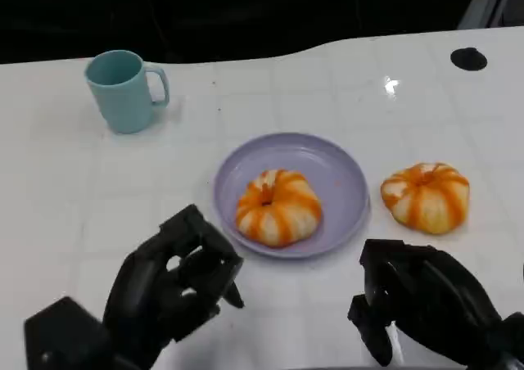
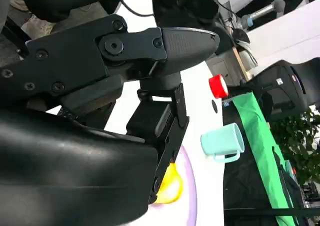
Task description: Grasp the bread from the table and place it into the plate.
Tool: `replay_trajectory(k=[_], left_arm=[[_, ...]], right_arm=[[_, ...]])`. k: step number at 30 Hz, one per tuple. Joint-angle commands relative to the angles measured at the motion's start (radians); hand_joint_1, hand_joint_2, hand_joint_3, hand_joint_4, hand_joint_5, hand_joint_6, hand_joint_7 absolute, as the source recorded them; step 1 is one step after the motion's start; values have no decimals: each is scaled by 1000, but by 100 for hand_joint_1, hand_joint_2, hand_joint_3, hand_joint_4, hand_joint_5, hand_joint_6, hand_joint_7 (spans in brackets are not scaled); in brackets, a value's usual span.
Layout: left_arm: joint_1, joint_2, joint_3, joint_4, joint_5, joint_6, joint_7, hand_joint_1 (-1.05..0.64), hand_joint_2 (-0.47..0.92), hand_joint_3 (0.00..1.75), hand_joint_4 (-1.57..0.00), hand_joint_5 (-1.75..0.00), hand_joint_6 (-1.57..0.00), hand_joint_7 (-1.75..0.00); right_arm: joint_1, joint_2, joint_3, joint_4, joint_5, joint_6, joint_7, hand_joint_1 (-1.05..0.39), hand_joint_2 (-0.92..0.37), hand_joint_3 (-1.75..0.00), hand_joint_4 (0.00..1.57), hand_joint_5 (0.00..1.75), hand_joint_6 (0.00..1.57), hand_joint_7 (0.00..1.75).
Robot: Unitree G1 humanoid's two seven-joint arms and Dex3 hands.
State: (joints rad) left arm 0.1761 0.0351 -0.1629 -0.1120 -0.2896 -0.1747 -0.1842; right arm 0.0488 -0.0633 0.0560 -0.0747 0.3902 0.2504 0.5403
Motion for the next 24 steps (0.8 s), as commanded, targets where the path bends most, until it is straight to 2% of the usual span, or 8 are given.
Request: replay_trajectory(k=[1, 8, 24], left_arm=[[71, -2, 16, -77, -94, 92, -44, -63, 92, 37, -87, -175, -63, -175], [89, -16, 52, -74, -205, 169, -123, -58, 92, 36, -95, -175, -72, -175], [13, -22, 131, 52, -250, 200, -280, -60, 92, 30, -95, -175, -70, -175]], right_arm=[[2, -15, -6, -23, 9, 8, -1, -92, -92, -36, 128, 165, 109, 158], [-3, -7, 0, -14, 4, -1, -2, -92, -92, -37, 127, 164, 109, 158], [-28, 4, 1, 26, -4, -25, -2, -93, -92, -36, 128, 164, 110, 156]])
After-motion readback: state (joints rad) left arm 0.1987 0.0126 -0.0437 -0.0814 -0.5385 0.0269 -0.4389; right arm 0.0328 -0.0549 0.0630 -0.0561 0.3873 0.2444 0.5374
